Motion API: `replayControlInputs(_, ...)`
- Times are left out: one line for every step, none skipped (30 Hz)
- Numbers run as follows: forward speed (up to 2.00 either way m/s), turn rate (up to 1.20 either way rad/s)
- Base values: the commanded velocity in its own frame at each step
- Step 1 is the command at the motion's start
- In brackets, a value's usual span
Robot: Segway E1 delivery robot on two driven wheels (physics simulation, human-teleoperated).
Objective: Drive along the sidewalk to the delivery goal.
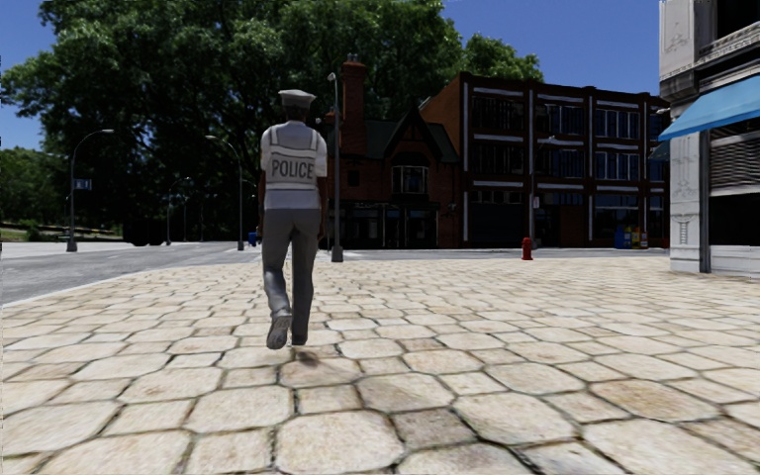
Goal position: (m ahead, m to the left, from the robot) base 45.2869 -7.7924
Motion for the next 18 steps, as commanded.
replayControlInputs(2.00,-0.60)
replayControlInputs(2.00,-0.60)
replayControlInputs(2.00,-0.59)
replayControlInputs(2.00,-0.57)
replayControlInputs(2.00,-0.54)
replayControlInputs(2.00,-0.54)
replayControlInputs(2.00,-0.48)
replayControlInputs(2.00,-0.44)
replayControlInputs(2.00,-0.43)
replayControlInputs(2.00,-0.41)
replayControlInputs(2.00,-0.34)
replayControlInputs(2.00,-0.34)
replayControlInputs(2.00,-0.13)
replayControlInputs(2.00,0.00)
replayControlInputs(2.00,0.00)
replayControlInputs(2.00,0.00)
replayControlInputs(2.00,0.00)
replayControlInputs(2.00,0.00)
